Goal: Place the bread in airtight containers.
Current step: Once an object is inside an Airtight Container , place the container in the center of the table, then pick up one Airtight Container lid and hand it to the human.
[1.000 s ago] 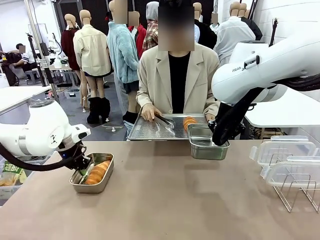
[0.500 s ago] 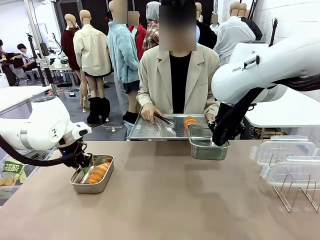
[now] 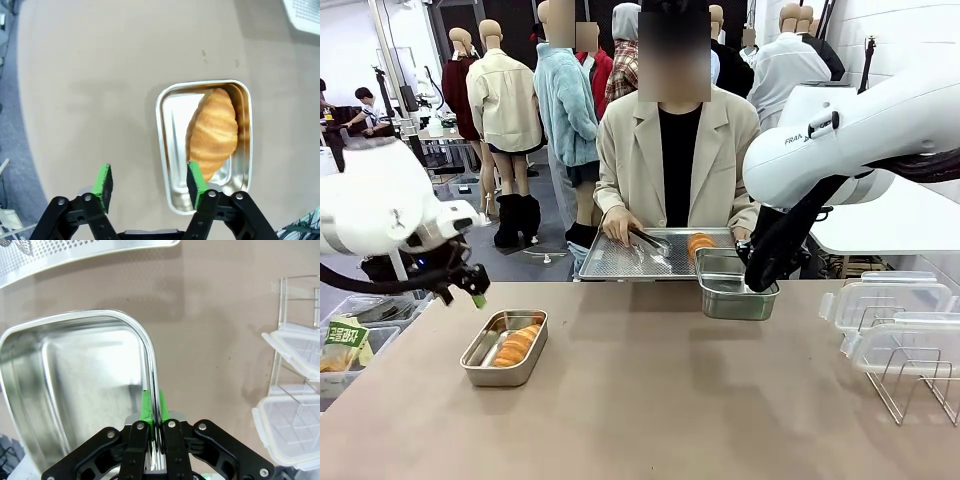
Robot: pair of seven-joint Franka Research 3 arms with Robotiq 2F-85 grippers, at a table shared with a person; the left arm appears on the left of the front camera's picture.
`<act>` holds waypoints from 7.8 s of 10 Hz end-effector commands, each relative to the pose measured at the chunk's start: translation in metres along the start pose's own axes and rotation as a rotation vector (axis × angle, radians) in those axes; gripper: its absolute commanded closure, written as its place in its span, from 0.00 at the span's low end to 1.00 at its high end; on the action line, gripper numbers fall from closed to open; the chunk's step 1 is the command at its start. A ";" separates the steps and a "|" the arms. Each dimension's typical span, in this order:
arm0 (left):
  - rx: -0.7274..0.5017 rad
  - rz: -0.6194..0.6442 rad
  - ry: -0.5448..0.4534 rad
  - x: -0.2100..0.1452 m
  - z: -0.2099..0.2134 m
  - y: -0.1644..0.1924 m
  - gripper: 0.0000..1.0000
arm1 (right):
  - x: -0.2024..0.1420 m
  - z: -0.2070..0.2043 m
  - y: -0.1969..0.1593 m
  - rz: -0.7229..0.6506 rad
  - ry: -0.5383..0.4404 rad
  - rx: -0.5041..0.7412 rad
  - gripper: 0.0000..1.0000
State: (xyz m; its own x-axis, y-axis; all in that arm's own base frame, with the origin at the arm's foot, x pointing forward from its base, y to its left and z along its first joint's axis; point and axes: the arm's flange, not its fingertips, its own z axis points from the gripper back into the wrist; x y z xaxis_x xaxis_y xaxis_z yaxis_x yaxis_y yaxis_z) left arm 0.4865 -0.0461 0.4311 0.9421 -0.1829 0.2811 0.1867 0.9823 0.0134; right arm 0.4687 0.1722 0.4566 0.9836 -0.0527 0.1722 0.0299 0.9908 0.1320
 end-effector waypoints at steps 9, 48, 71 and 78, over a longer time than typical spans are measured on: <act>0.006 0.166 -0.054 -0.029 0.057 0.121 0.00 | -0.003 0.000 -0.001 -0.004 -0.022 0.016 1.00; 0.006 0.166 -0.054 -0.029 0.057 0.121 0.00 | -0.003 0.000 -0.001 -0.004 -0.022 0.016 1.00; 0.006 0.166 -0.054 -0.029 0.057 0.121 0.00 | 0.003 0.021 -0.017 0.063 -0.181 -0.125 0.00; 0.006 0.166 -0.054 -0.029 0.057 0.121 0.00 | -0.011 0.078 -0.023 0.182 -0.158 -0.120 0.00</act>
State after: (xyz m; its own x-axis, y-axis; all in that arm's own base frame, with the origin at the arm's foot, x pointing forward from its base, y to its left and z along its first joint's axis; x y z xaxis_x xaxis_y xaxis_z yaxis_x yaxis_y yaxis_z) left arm 0.4658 0.0787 0.4770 0.9430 -0.0125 0.3327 0.0267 0.9989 -0.0383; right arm 0.4420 0.1373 0.5342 0.9373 0.1428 0.3178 -0.1443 0.9894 -0.0191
